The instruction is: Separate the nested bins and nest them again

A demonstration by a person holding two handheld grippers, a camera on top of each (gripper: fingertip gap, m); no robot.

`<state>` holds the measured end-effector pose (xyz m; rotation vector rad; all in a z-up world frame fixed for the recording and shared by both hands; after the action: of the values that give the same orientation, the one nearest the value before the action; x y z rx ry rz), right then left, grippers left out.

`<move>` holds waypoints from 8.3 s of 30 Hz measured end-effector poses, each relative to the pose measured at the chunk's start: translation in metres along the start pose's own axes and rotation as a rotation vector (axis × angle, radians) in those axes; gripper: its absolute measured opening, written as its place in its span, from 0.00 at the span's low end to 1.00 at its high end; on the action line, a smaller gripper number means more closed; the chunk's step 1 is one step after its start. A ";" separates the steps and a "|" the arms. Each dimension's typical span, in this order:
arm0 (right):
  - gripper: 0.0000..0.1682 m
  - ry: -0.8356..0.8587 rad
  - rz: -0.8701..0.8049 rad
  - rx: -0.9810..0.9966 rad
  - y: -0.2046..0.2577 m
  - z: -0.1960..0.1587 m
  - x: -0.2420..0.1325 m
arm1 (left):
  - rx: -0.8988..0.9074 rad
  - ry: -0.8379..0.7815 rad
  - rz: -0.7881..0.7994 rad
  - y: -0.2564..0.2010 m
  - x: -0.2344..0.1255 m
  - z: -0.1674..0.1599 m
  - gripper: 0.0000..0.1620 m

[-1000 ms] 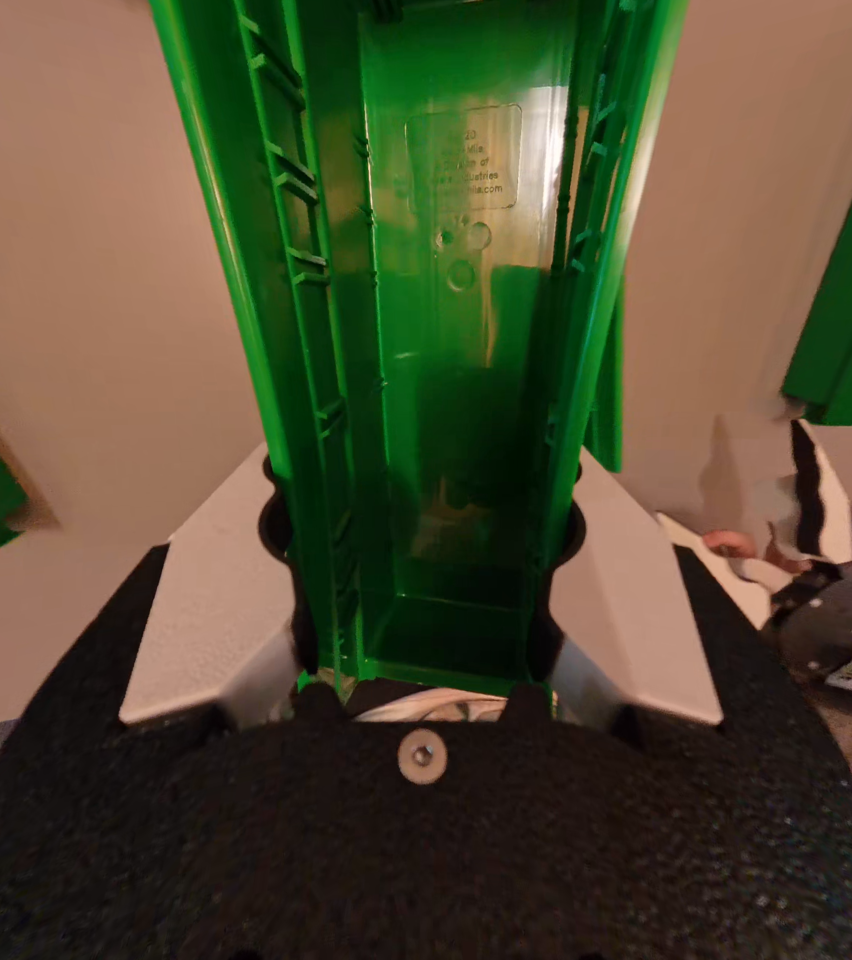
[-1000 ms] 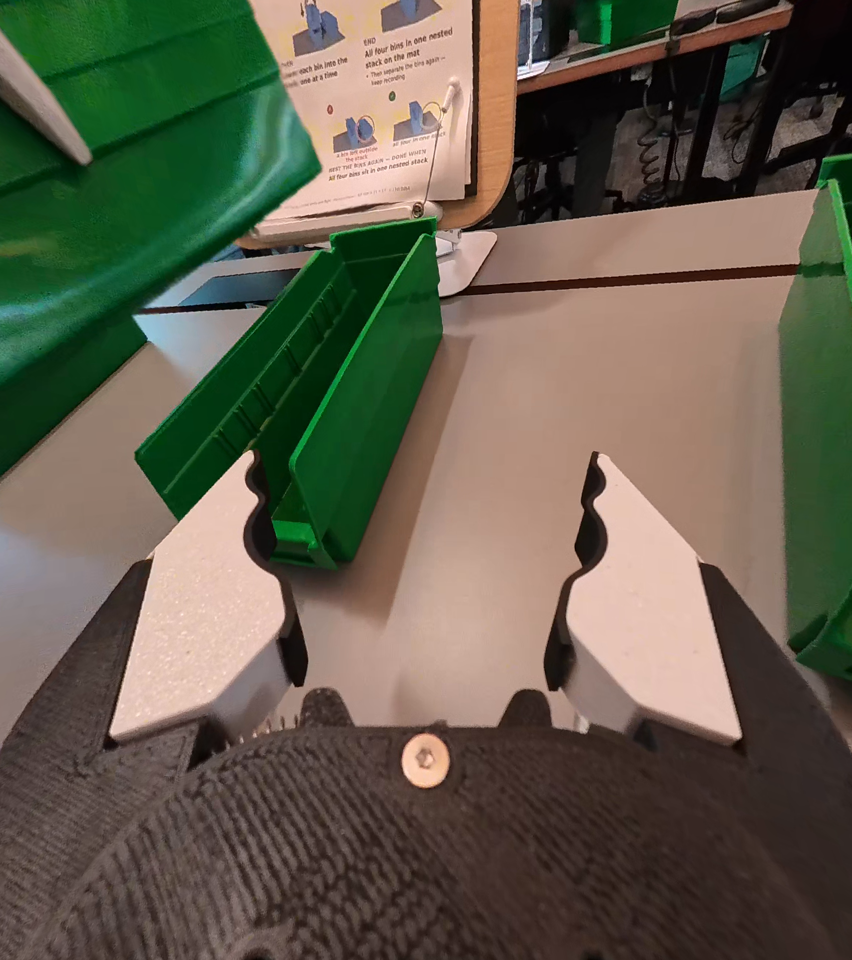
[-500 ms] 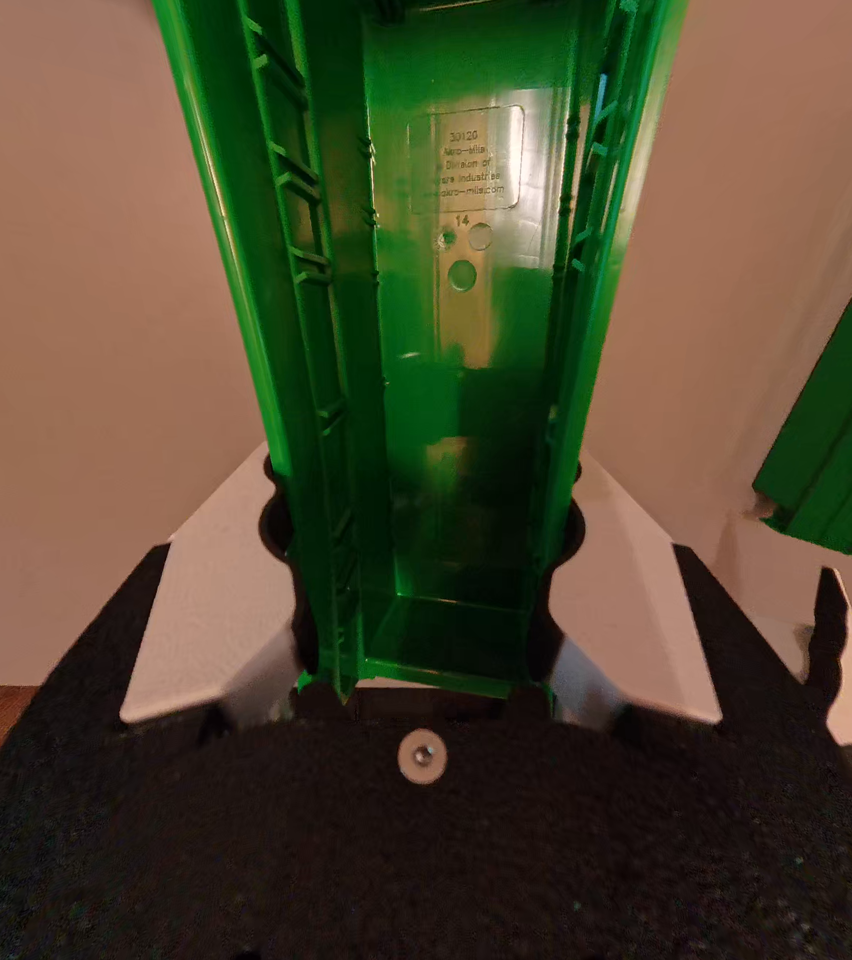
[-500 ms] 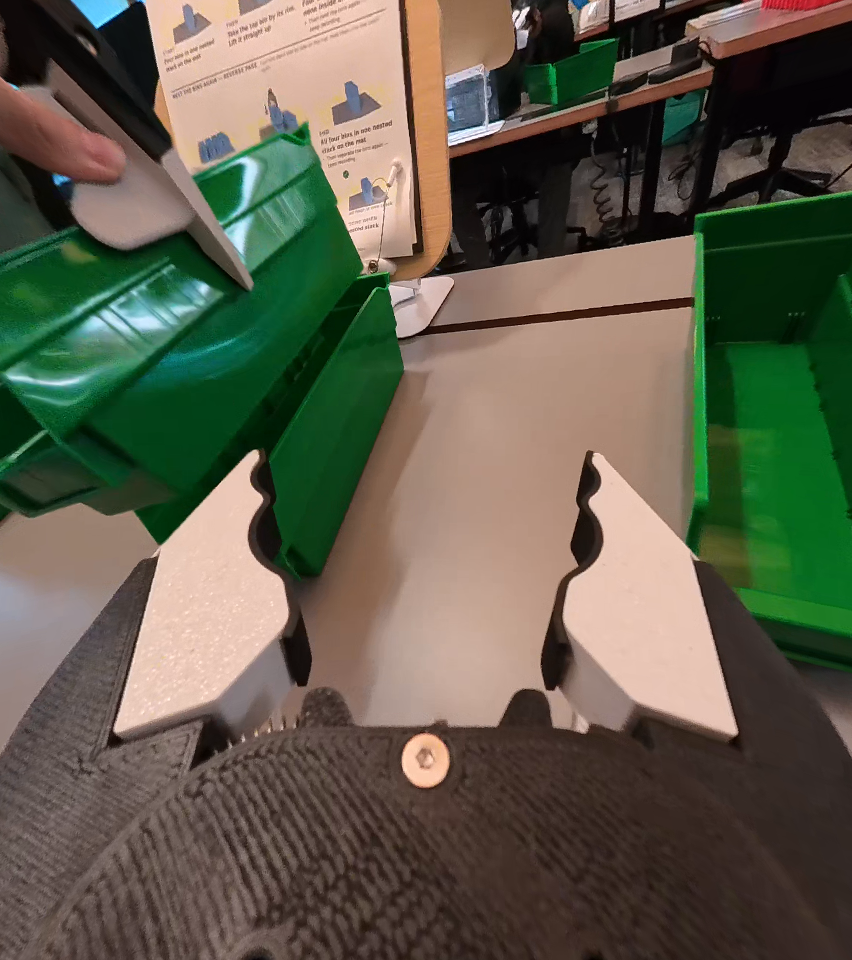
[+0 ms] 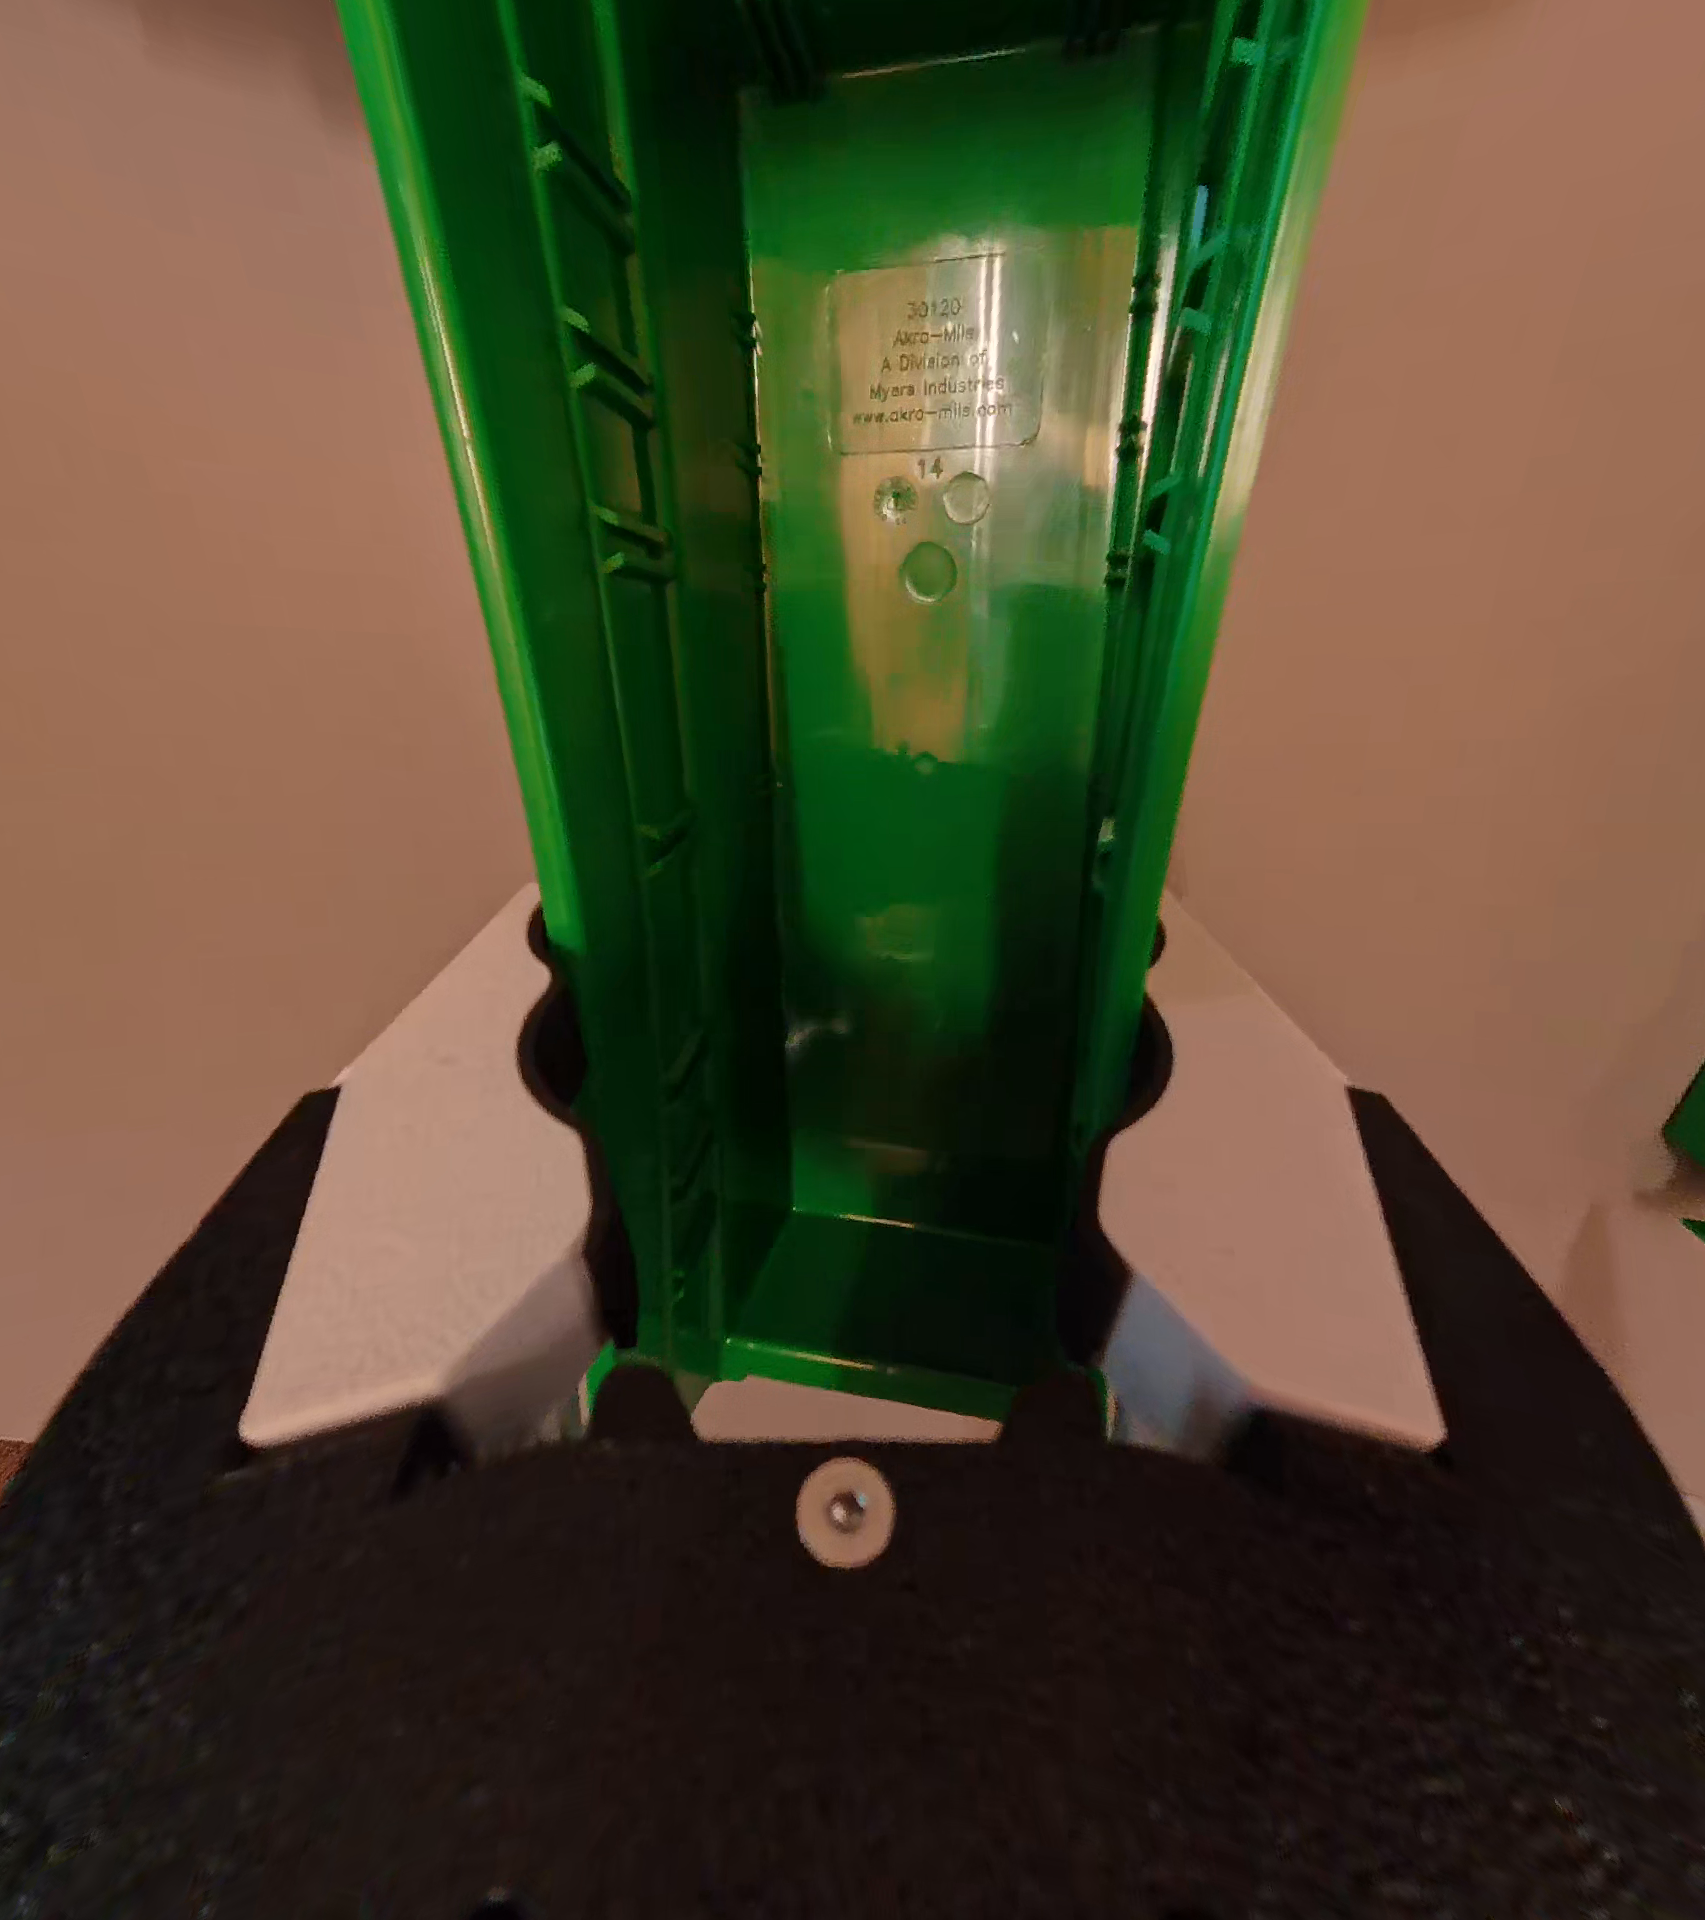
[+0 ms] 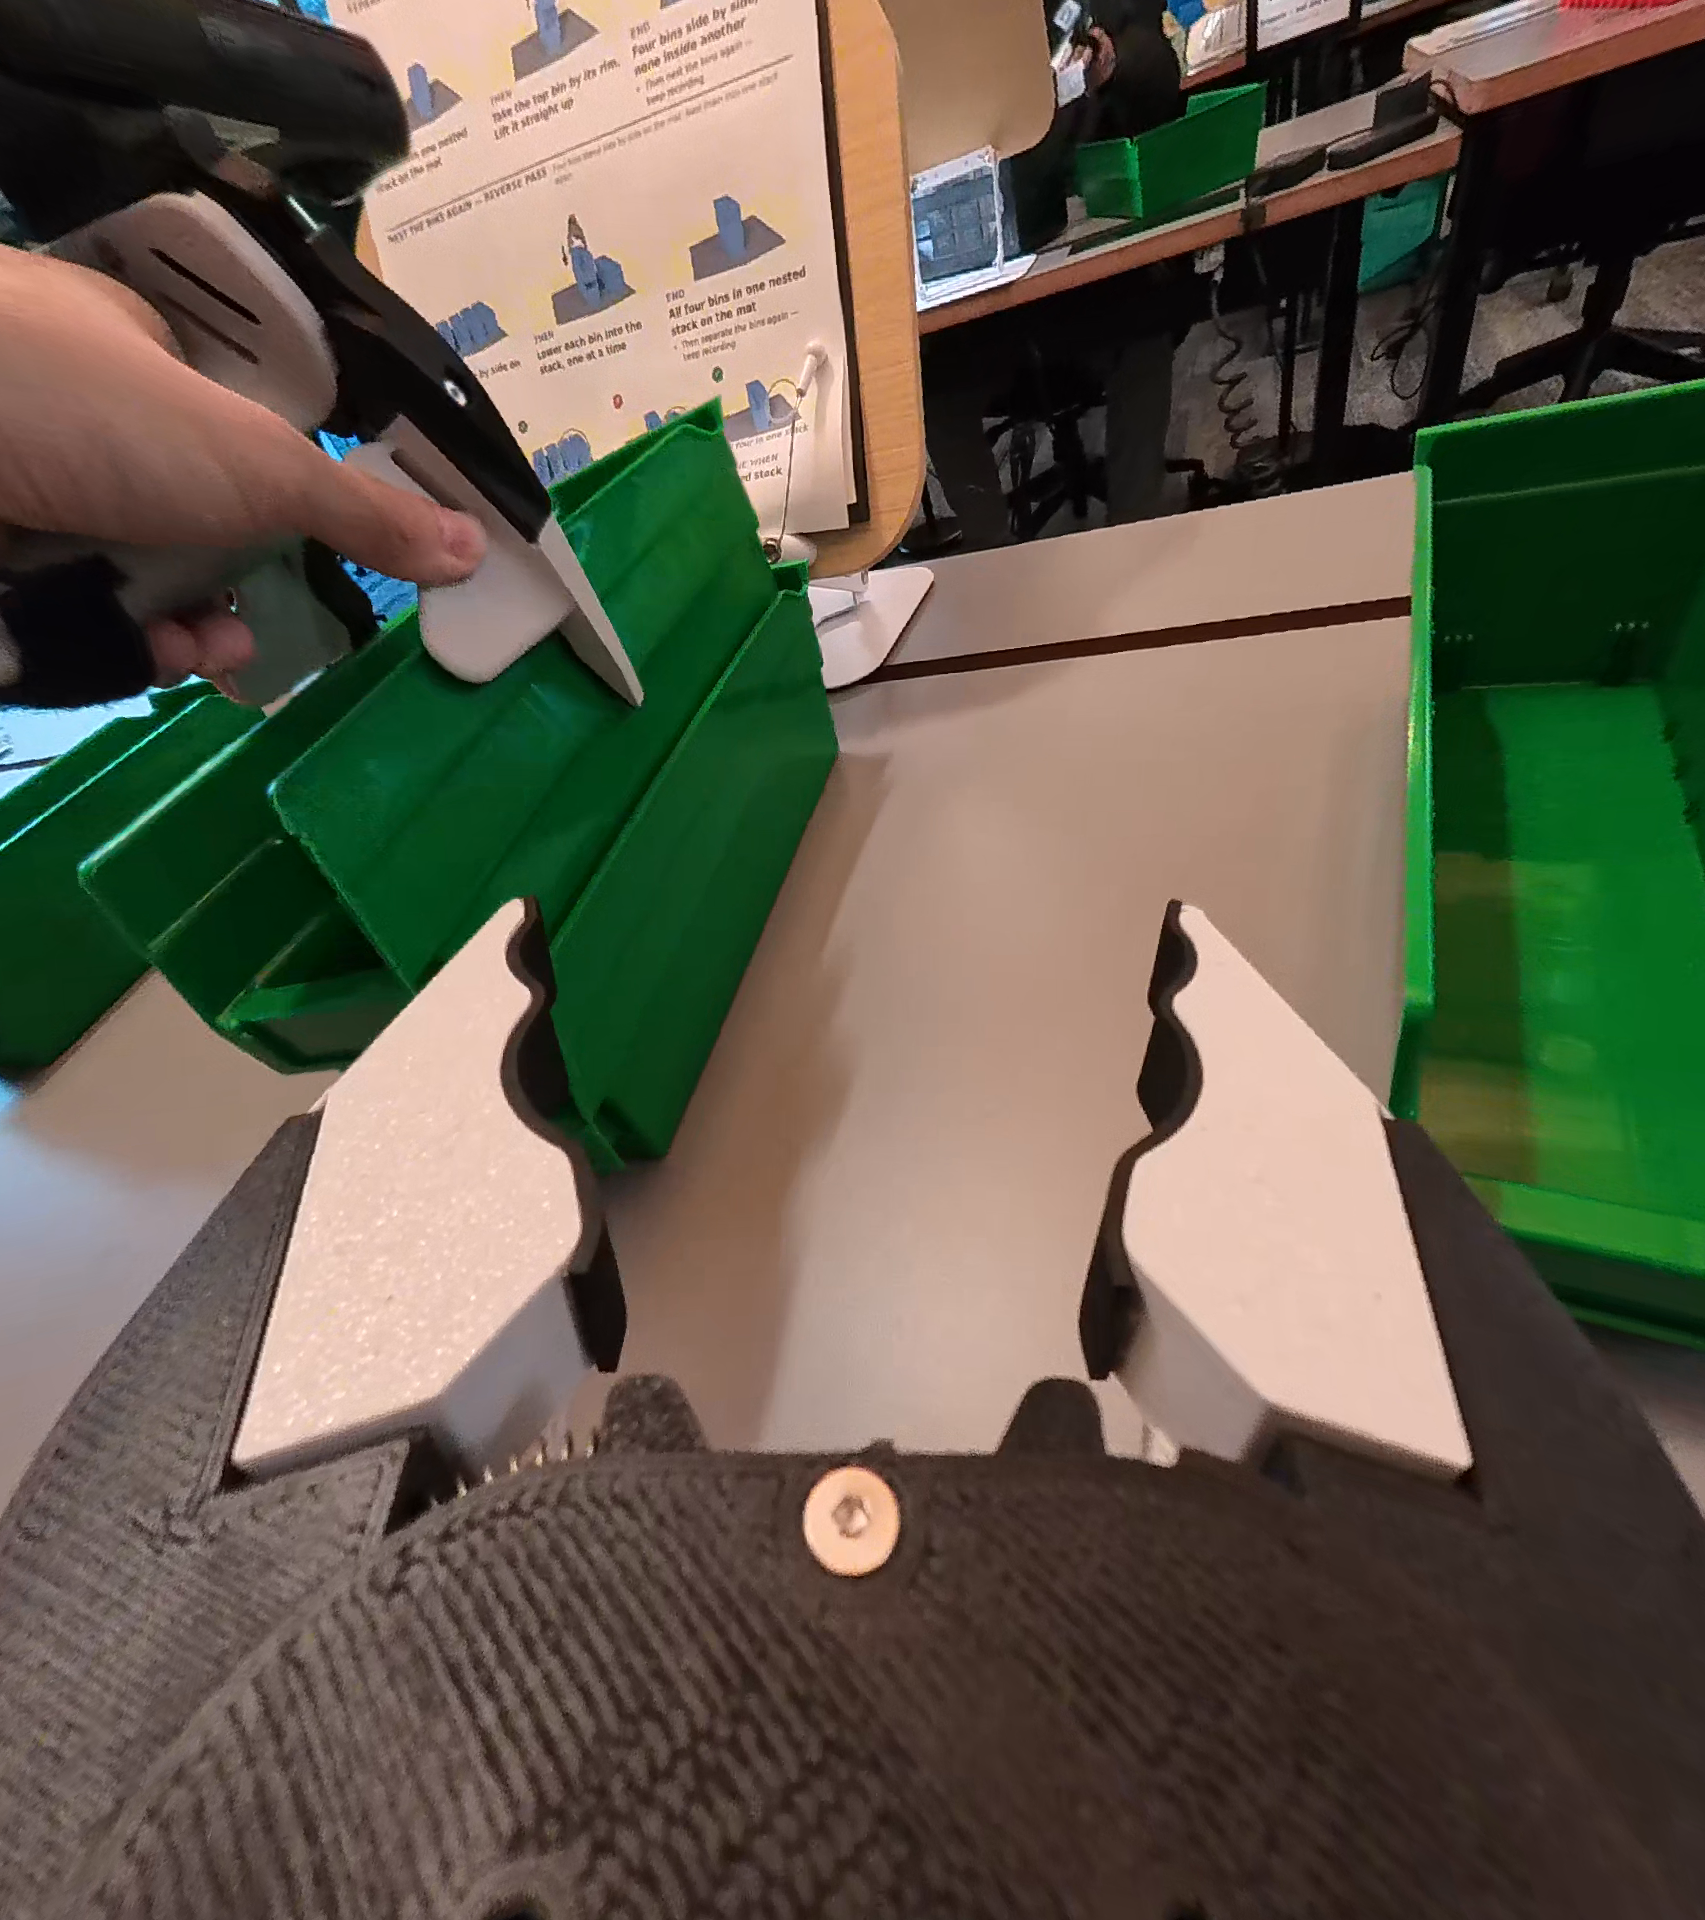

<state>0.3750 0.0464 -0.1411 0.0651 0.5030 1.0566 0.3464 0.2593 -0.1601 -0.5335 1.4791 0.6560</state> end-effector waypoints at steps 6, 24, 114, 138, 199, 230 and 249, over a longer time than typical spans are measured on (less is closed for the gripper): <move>0.67 0.012 0.004 0.009 -0.001 -0.003 0.004 | -0.014 -0.011 -0.002 0.000 -0.001 0.004 0.63; 0.67 0.062 0.016 -0.028 0.011 -0.015 0.017 | 0.010 -0.096 0.057 -0.004 0.015 0.009 0.72; 0.65 0.170 -0.005 -0.060 0.012 -0.043 0.044 | 0.178 -0.278 -0.210 0.037 -0.004 0.023 0.10; 0.66 0.196 -0.024 -0.048 0.001 -0.052 0.048 | -0.048 -0.218 -0.066 0.411 0.019 0.026 0.88; 0.65 0.172 0.013 -0.049 0.009 -0.040 0.037 | 0.205 0.065 -0.179 0.089 -0.123 -0.009 0.64; 0.64 0.142 0.051 -0.007 0.007 -0.034 0.033 | 0.125 -0.001 -0.030 0.009 -0.043 0.022 0.63; 0.64 0.156 0.047 -0.020 0.009 -0.037 0.037 | 0.120 -0.133 0.045 0.006 -0.030 0.028 0.66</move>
<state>0.3664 0.0747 -0.1852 -0.0240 0.6342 1.1176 0.3629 0.2809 -0.1284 -0.3586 1.3979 0.6218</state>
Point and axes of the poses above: each gripper's, where its closed fingertips meet, x out along the fingers, z out of its top, y = z × x across the jaws, the point moved 1 cm from there along -x, back along the fingers, and after that the axes turned 10 degrees about y, right-handed, at the moved point
